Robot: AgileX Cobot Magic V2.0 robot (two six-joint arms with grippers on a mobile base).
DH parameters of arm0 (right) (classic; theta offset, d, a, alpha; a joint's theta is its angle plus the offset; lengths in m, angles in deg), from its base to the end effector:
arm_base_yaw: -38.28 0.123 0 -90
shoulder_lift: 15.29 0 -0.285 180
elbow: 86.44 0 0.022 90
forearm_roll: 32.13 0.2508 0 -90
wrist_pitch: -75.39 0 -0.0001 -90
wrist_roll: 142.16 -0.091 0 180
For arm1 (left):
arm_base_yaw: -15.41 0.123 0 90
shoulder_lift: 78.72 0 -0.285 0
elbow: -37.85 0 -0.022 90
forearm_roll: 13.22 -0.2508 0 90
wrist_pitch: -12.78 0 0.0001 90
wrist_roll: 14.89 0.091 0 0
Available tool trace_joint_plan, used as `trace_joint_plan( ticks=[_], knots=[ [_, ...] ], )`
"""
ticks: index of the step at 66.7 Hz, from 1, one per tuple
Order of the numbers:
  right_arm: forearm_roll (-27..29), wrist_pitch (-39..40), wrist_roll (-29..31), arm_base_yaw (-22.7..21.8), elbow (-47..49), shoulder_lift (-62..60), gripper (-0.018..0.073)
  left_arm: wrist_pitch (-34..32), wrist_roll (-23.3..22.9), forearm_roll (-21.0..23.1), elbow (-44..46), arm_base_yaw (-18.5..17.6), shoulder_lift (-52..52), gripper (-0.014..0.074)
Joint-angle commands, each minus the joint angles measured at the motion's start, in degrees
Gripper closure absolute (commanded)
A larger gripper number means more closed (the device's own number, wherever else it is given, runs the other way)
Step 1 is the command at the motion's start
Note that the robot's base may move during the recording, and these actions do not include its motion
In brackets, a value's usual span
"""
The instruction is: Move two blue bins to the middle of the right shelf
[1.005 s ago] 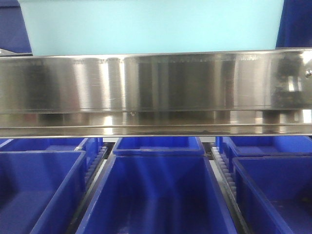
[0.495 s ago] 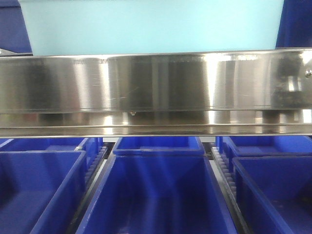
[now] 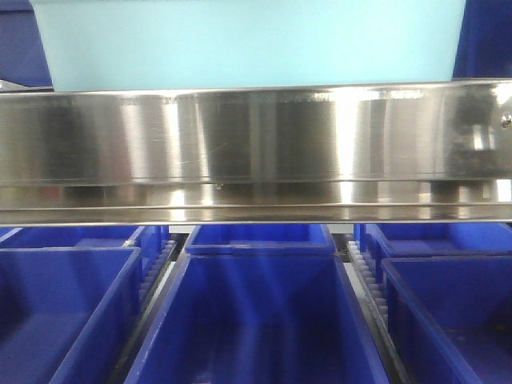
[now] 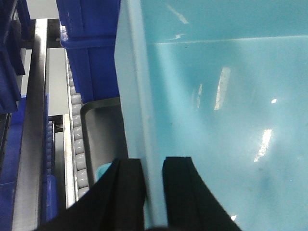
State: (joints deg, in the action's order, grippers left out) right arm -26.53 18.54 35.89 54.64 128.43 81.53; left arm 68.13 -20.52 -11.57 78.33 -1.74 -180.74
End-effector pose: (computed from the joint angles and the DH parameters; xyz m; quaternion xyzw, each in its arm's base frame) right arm 0.3091 0.0985 0.4997 -0.1057 0.8532 0.1291 0.4942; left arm 0.3342 -0.1054 0.4994 0.0847 0.8478 -0.1174 0.5101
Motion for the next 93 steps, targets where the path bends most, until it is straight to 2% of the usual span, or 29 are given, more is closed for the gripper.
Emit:
trace_joint_plan(
  ticks=[1,15,25,34,45,63,67,71,75,79,86,91,93],
  knots=[
    [0.7,2.7,1.0,0.1,0.5,-0.4,0.0711,-3.3,0.9,1.7,0.7,-0.2,0.8,0.0707],
    [4.3,-1.8,1.0,0.4,0.4,-0.4,0.0711,7.0,0.9,1.6,0.7,-0.2,0.9,0.0707],
    [4.3,-2.6,0.8,1.6,-1.2,-0.4,0.0711,10.3,0.9,0.6,0.5,-0.2,0.9,0.0707],
    [4.3,0.6,0.8,2.2,-5.2,-0.4,0.0711,10.9,0.9,-2.2,-0.8,-0.2,0.9,0.0707],
    [4.3,3.3,0.8,2.2,-9.3,-0.4,0.0711,8.0,0.9,-2.3,-4.9,-0.2,0.9,0.0707],
    [4.0,3.1,0.8,2.2,-12.3,-0.3,0.0711,5.8,0.9,-1.7,-10.1,-0.2,0.9,0.0706],
    [4.0,3.0,0.8,2.2,-12.3,-0.3,0.0711,5.8,0.9,-1.7,-10.2,-0.2,0.9,0.0685],
    [4.0,2.7,0.8,2.2,-12.3,-0.3,0.0706,5.8,0.9,-1.7,-10.2,-0.2,0.9,0.0622],
    [4.0,2.1,0.8,2.2,-12.2,-0.3,0.0652,5.9,0.9,-1.7,-10.2,-0.2,0.9,0.0524],
    [4.0,1.6,0.8,2.2,-12.2,-0.3,0.0546,6.3,0.9,-1.7,-10.2,-0.2,0.9,0.0393],
    [4.0,1.0,0.8,2.2,-12.2,-0.3,0.0246,6.7,0.9,-1.7,-10.2,-0.2,0.9,0.0156],
    [3.8,0.9,0.8,2.2,-12.2,-0.7,0.0035,7.2,0.9,-1.7,-9.9,-0.2,0.9,0.0041],
    [3.7,0.9,0.8,2.2,-12.2,-0.9,-0.0021,7.6,0.9,-1.7,-9.6,-0.2,1.0,0.0016]
  ],
)
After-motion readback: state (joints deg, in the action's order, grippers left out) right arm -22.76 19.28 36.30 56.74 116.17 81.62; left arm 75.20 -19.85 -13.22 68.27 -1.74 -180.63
